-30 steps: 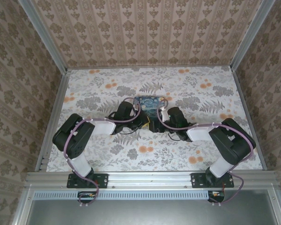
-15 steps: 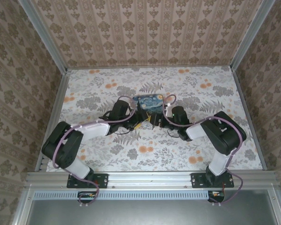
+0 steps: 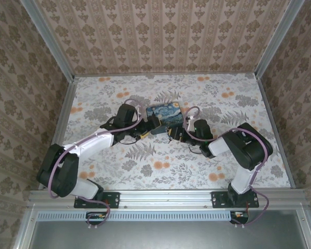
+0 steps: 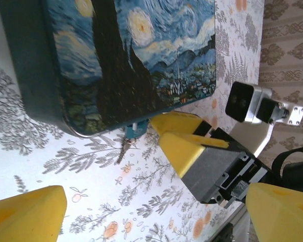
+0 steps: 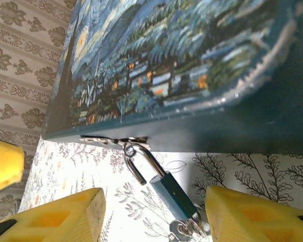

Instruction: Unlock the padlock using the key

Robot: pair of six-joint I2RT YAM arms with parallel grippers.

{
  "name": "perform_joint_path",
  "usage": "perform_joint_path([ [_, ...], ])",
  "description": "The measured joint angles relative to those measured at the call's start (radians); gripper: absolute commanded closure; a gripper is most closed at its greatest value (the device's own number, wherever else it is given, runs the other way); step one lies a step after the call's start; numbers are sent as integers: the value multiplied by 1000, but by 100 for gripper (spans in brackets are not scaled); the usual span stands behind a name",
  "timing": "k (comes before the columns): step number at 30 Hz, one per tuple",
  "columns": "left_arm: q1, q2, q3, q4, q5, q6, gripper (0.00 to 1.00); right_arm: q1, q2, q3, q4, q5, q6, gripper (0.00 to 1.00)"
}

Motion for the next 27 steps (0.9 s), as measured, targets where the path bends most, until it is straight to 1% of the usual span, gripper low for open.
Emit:
perform_joint_path([
  [4,9,0,29,-28,-1,23,5,0,0,-1,-6,0,-24,49],
  [9,14,0,32,-51,-1,33,5,0,19,7,-6,-6,-37,57],
  [23,19,0,32,-53,-1,33,5,1,55,45,-31,-16,-60,73],
  [27,19,5,34,-53,0,33,5,5,55,45,-34,-21,-59,72],
])
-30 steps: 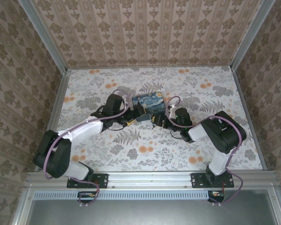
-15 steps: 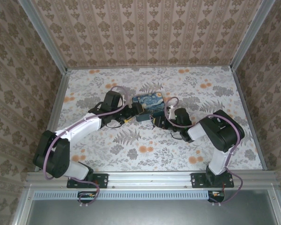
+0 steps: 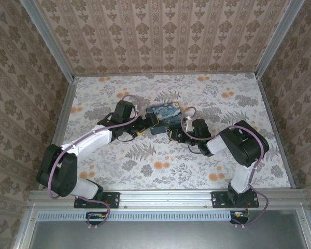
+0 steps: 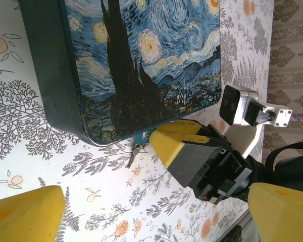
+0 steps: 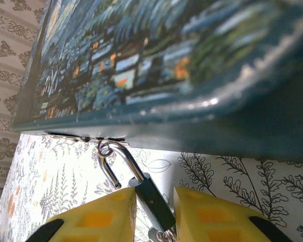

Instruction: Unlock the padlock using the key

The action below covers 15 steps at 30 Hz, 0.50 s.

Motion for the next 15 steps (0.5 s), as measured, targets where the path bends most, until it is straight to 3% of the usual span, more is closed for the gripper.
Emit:
perform_joint_path([
  [11,6,13,3,0,0,0,5,22,11,15,1,-6,0,70],
  [15,6,13,3,0,0,0,5,29,23,26,0,-6,0,79],
])
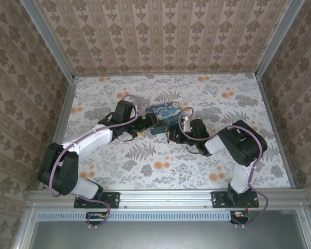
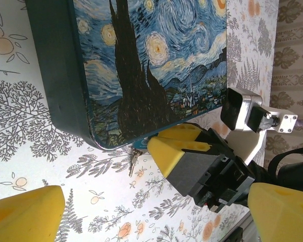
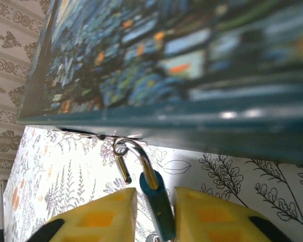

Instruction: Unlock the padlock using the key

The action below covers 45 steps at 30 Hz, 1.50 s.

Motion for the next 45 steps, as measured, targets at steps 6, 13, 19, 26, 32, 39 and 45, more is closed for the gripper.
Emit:
perform_joint_path([
  [6,2,0,0,0,0,0,5,6,8,5,2,4,9,100],
  [13,6,2,29,-66,-50,58,5,7,-24,-24,-5,44,57,100],
  [19,-43,37,158,-218,-220,193,5,11,-77,-59,-38,107,135,100],
  [26,-172,150,304,-357,-454,316,5,13,-112,-80,-70,171,187,100],
  [32,-211,263,376,-407,-558,348,4,13,-118,-90,-69,188,211,100],
  [39,-262,363,459,-423,-638,372,4,13,-118,-97,-57,203,232,100],
  [45,-306,380,471,-427,-700,377,4,13,-122,-108,-42,216,278,100],
])
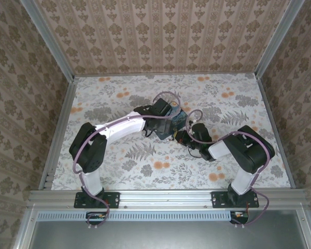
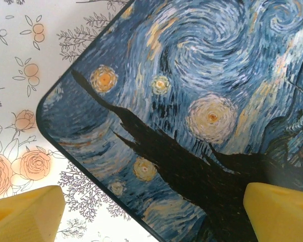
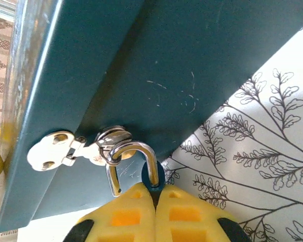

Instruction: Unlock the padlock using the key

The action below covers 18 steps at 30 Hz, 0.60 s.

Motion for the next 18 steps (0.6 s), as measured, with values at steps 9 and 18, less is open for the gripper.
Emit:
perform_joint_path([
  [9,-16,8,0,14,-24,0,5,-5,-20,-37,42,28,82,100],
  [18,-24,25,0,61,-27,-1,6,-36,-32,-46,60,43,129,100],
])
